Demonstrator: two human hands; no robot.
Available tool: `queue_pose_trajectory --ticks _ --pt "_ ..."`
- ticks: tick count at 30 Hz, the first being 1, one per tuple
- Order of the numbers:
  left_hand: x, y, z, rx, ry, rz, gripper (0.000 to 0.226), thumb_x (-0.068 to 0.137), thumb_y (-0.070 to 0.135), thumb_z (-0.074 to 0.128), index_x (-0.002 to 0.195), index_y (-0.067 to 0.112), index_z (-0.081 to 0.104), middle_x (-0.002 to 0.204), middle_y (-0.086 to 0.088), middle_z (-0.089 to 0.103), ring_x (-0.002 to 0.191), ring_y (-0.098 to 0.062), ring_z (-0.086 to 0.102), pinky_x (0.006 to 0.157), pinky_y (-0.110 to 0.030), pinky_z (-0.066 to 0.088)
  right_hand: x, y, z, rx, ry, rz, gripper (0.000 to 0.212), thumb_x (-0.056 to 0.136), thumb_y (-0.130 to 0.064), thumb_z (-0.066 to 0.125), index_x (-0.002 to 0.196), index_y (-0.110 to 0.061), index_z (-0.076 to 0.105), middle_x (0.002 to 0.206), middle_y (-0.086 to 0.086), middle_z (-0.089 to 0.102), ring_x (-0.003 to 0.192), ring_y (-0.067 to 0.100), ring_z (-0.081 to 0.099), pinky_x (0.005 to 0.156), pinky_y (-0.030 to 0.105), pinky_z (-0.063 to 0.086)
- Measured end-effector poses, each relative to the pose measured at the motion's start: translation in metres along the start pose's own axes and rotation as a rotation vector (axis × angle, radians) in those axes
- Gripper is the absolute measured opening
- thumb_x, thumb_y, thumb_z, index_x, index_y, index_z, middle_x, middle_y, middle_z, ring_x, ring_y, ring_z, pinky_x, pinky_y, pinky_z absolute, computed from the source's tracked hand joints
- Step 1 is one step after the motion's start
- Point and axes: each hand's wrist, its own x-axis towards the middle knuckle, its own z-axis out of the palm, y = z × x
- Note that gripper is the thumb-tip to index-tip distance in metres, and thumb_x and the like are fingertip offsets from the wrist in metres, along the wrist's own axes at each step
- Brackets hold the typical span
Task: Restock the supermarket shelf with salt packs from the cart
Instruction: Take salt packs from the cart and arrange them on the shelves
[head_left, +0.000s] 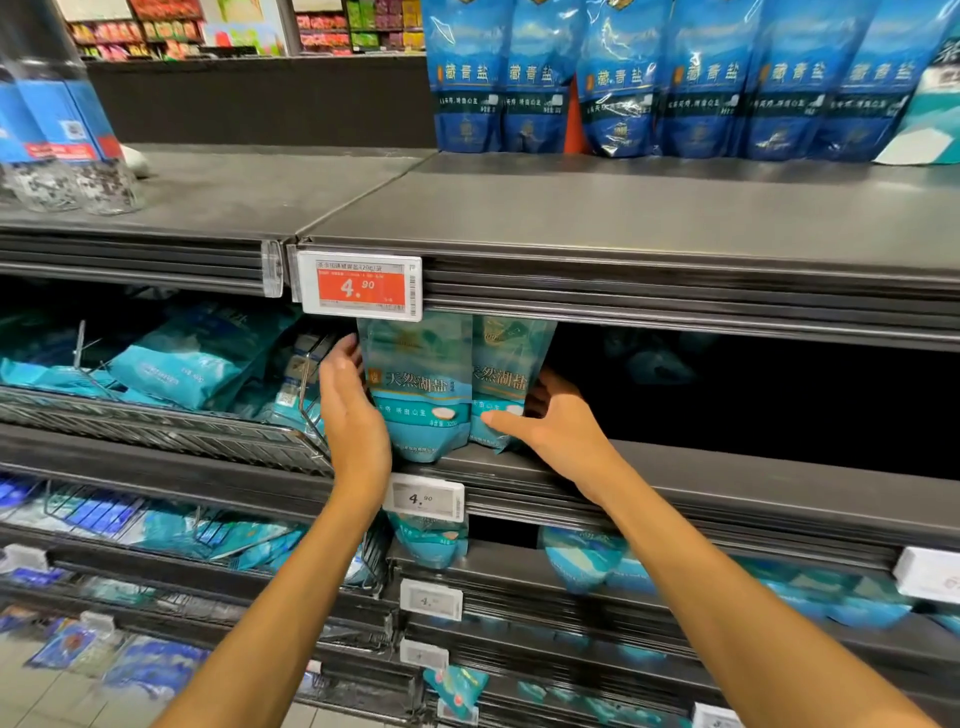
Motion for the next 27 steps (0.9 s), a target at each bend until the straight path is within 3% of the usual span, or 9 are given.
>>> queue_pose_trajectory --ticks 3,6,8,11,13,17,20,23,27 --pt "-0.035 0.001 -0.015 0.074 0.053 0.148 0.044 0.101 0.037 0.031 0.138 0.016 0.045 0.134 0.000 0.054 0.123 -0.003 0.052 0.097 -0.010 0.039 -0.012 0.000 -0.007 -0.143 0.070 -0.032 0.043 0.077 -0.029 0.084 0.111 -0.025 0.058 0.108 -0.007 0.068 0.099 0.007 0.066 0.086 0.029 0.056" --pt "-0.068 -0.001 -0.036 0.120 0.115 0.339 0.031 0.101 0.023 0.038 0.130 0.022 0.048 0.128 0.000 0.054 0.121 -0.015 0.052 0.102 -0.025 0.040 -0.045 0.004 -0.022 -0.392 0.244 -0.046 0.051 0.080 -0.049 0.074 0.115 -0.018 0.054 0.111 -0.007 0.060 0.103 0.007 0.055 0.086 0.023 0.046" --pt "-0.089 -0.005 -0.048 0.116 0.100 0.454 0.027 0.099 0.017 0.040 0.122 0.029 0.049 0.118 0.007 0.053 0.109 -0.015 0.052 0.096 -0.030 0.042 -0.079 0.007 -0.034 -0.316 0.320 -0.158 0.043 0.087 -0.041 0.070 0.121 -0.021 0.053 0.117 -0.008 0.060 0.113 0.005 0.055 0.098 0.026 0.045" --pt "-0.129 -0.014 -0.041 0.056 -0.052 0.438 0.020 0.099 0.024 0.044 0.113 0.036 0.051 0.108 0.010 0.053 0.096 -0.019 0.052 0.086 -0.034 0.042 -0.139 0.019 -0.052 -0.227 0.451 -0.233 0.025 0.093 -0.020 0.067 0.117 -0.018 0.058 0.107 -0.008 0.066 0.107 0.013 0.063 0.094 0.031 0.050" --pt "-0.169 -0.022 -0.019 0.012 -0.246 0.392 0.015 0.099 0.027 0.046 0.108 0.036 0.053 0.103 0.008 0.056 0.093 -0.022 0.053 0.082 -0.037 0.042 -0.185 0.035 -0.068 -0.240 0.555 -0.200 0.021 0.093 -0.014 0.066 0.113 -0.017 0.061 0.102 -0.009 0.067 0.102 0.016 0.065 0.092 0.030 0.052" --pt "-0.262 -0.035 0.027 0.035 -0.777 0.301 0.008 0.098 0.026 0.047 0.101 0.030 0.054 0.100 0.005 0.058 0.090 -0.016 0.057 0.079 -0.019 0.041 -0.286 0.068 -0.091 -0.315 0.755 -0.016 0.025 0.090 -0.013 0.068 0.110 -0.026 0.062 0.098 -0.012 0.069 0.095 0.010 0.068 0.083 0.016 0.050" --pt "-0.332 -0.042 0.064 0.073 -1.153 0.177 0.007 0.098 0.038 0.045 0.101 0.036 0.052 0.098 0.010 0.059 0.086 -0.012 0.059 0.074 -0.021 0.044 -0.366 0.087 -0.110 -0.334 0.988 0.169 0.025 0.088 -0.015 0.070 0.103 -0.035 0.063 0.092 -0.017 0.071 0.084 0.001 0.069 0.074 0.007 0.047" --pt "-0.405 -0.050 0.101 0.213 -1.549 0.117 0.019 0.093 0.055 0.042 0.107 0.044 0.049 0.098 0.019 0.062 0.084 -0.001 0.062 0.072 -0.015 0.046 -0.446 0.116 -0.133 -0.256 1.216 0.330 0.025 0.088 -0.009 0.070 0.100 -0.031 0.065 0.089 -0.016 0.072 0.080 0.001 0.070 0.074 0.009 0.049" --pt "-0.507 -0.066 0.142 0.332 -2.022 0.074 0.020 0.088 0.055 0.046 0.109 0.054 0.045 0.108 0.035 0.055 0.091 0.012 0.058 0.069 -0.004 0.043 -0.555 0.168 -0.163 -0.080 1.492 0.562 0.026 0.091 -0.004 0.065 0.097 -0.029 0.065 0.087 -0.010 0.071 0.080 0.005 0.067 0.071 0.018 0.054"
